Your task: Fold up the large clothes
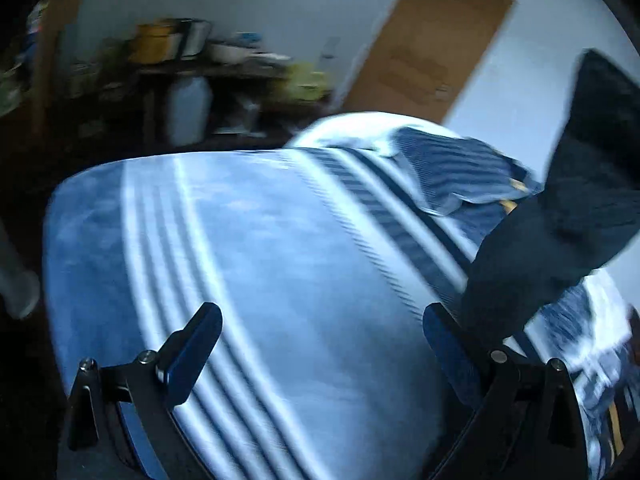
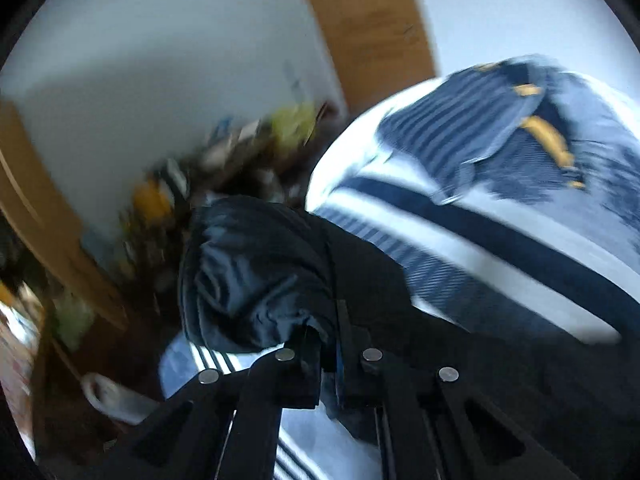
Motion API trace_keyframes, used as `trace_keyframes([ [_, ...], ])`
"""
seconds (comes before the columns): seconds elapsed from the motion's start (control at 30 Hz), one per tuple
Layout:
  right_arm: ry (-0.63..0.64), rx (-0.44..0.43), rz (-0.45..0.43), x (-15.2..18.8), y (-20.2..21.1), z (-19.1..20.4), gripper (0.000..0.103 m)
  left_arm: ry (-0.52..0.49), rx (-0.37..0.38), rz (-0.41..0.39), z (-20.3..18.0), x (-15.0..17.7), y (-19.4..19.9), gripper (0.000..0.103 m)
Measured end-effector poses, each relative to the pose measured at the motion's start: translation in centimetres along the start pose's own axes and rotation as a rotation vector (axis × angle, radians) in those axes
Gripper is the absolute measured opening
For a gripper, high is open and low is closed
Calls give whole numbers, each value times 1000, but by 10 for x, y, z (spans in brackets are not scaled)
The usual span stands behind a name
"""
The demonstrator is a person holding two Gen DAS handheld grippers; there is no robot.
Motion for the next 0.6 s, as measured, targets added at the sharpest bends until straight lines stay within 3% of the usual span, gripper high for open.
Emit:
trace_keyframes([
  [0.17,-168,37,-168,12,149,-86,5,-164,217,29,-93,26,7,100],
  [0.27,-265,69,-187,29,202,-152,5,-248,290,52,-132,42,11,100],
  [0.43,-503,55,-179,82,234,-281,5,-409,320,88,-178,74,3,100],
  [0.6,-655,37,-234,146,234,-395,9,-451,330,160,-199,98,-11,100],
])
Point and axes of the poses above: each gripper's, at about its wrist camera, not at the fingertips, and y roughly against the way its jaws point, z to its left, x to its underside, the point moved 4 cm from there along -y, roughly the way its jaws point, and after that the axes turned 7 degrees about -y, right-handed, at the moved point
